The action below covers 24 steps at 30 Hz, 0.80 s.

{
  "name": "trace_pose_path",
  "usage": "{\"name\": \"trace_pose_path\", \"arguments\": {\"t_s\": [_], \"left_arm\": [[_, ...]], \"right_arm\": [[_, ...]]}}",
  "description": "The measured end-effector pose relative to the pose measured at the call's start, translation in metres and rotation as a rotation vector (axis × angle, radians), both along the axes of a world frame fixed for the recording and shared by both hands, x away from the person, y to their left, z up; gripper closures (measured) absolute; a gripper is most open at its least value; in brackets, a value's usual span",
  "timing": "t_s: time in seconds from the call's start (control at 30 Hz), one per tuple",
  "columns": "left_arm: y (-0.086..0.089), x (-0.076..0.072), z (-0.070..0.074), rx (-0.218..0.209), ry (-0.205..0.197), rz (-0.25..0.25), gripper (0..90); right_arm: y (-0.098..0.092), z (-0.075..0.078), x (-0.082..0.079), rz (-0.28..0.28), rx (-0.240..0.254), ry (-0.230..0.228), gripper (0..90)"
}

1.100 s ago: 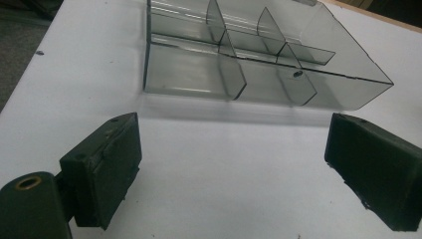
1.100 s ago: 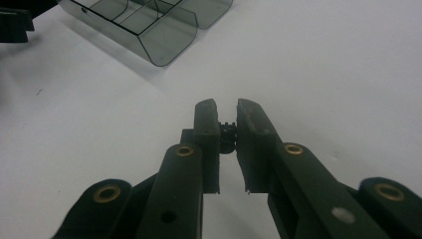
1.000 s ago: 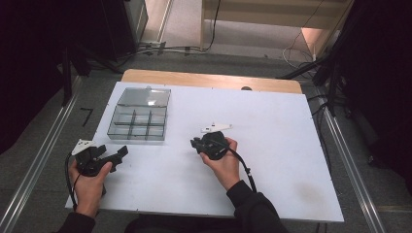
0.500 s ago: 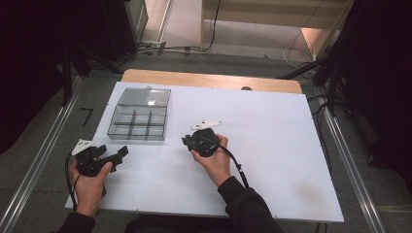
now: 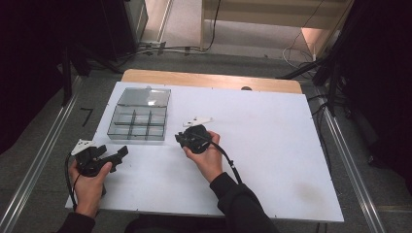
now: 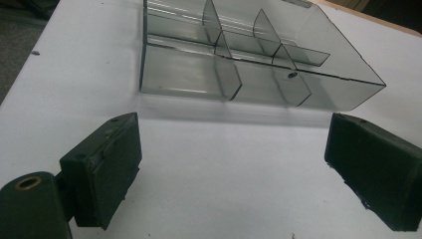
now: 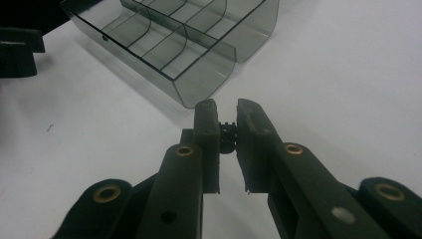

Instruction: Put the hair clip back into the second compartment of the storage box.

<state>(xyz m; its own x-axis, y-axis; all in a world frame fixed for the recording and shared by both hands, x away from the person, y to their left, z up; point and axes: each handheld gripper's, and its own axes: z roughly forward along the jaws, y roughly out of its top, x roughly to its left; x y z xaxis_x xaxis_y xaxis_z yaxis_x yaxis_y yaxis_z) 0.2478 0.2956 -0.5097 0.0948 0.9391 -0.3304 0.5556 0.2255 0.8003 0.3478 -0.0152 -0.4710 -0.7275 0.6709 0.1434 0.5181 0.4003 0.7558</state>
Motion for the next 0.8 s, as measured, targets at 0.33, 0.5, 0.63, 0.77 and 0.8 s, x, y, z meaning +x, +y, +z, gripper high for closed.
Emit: {"name": "trace_pose_path", "arguments": {"t_s": [0.33,0.5,0.63,0.77,0.8], "left_arm": [[0.000,0.000,0.000,-0.003,-0.001,-0.003,8.7],[0.000,-0.001,0.000,-0.004,-0.002,-0.003,8.7],[0.000,-0.001,0.001,-0.008,-0.005,-0.002,8.7],[0.000,-0.001,0.001,-0.010,-0.005,-0.002,8.6],[0.000,-0.001,0.001,-0.010,-0.004,-0.004,8.7]], "right_arm": [[0.018,0.005,0.005,0.015,0.003,-0.009,77.6],[0.026,0.007,0.007,0.019,0.006,-0.010,77.6],[0.032,0.009,0.008,0.024,0.005,-0.020,77.6],[0.037,0.009,0.010,0.024,0.009,-0.018,77.6],[0.039,0.008,0.010,0.025,0.013,-0.018,77.6]]}}
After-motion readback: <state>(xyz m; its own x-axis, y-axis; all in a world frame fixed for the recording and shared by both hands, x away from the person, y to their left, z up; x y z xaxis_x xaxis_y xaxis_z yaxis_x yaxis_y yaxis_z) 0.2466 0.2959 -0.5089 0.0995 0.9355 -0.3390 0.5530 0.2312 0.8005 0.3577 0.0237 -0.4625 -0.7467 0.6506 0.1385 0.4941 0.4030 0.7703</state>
